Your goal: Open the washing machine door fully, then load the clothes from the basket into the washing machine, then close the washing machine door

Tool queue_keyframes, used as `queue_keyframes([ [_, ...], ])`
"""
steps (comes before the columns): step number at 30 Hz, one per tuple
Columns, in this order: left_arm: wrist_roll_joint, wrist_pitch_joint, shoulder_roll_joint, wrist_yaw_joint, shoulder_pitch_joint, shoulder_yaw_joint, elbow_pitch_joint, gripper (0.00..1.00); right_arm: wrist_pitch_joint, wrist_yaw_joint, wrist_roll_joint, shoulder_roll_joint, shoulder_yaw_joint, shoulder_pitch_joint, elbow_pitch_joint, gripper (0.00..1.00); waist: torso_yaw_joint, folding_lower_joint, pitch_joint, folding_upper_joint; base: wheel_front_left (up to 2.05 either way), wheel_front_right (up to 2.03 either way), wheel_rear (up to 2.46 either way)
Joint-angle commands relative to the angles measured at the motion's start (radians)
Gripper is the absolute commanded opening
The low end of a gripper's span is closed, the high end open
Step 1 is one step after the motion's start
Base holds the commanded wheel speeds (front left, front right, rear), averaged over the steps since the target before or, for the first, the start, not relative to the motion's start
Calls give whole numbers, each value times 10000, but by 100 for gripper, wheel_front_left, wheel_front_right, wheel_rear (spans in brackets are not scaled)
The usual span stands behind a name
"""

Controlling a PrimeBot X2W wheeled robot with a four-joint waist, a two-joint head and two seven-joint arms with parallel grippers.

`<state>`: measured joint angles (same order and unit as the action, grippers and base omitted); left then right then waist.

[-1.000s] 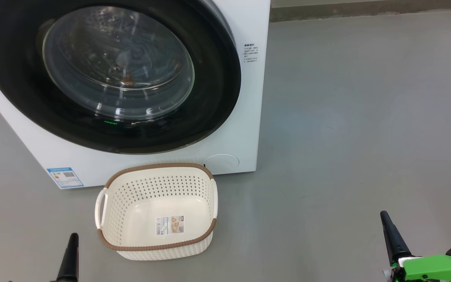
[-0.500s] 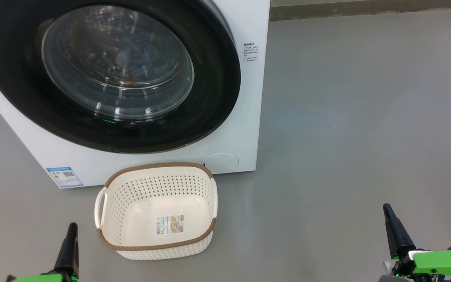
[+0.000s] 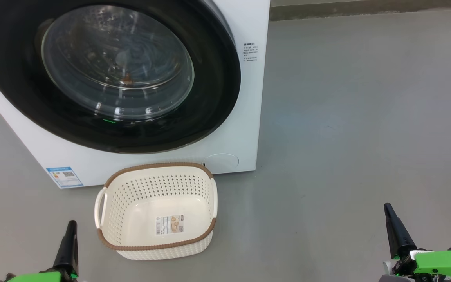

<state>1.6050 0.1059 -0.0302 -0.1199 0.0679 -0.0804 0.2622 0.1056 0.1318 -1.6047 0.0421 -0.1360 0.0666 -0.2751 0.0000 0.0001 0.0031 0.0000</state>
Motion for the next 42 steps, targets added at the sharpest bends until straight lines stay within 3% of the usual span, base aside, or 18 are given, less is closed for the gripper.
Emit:
queue_keyframes([
  [1,38,71,-200,-107,402,-331,-168,0,76,-11,-40,81,223,413,303,0,0,0,0,0,0,0,0],
  [42,38,71,-200,-107,401,-331,-169,0,76,-11,-40,81,224,413,303,0,0,0,0,0,0,0,0],
])
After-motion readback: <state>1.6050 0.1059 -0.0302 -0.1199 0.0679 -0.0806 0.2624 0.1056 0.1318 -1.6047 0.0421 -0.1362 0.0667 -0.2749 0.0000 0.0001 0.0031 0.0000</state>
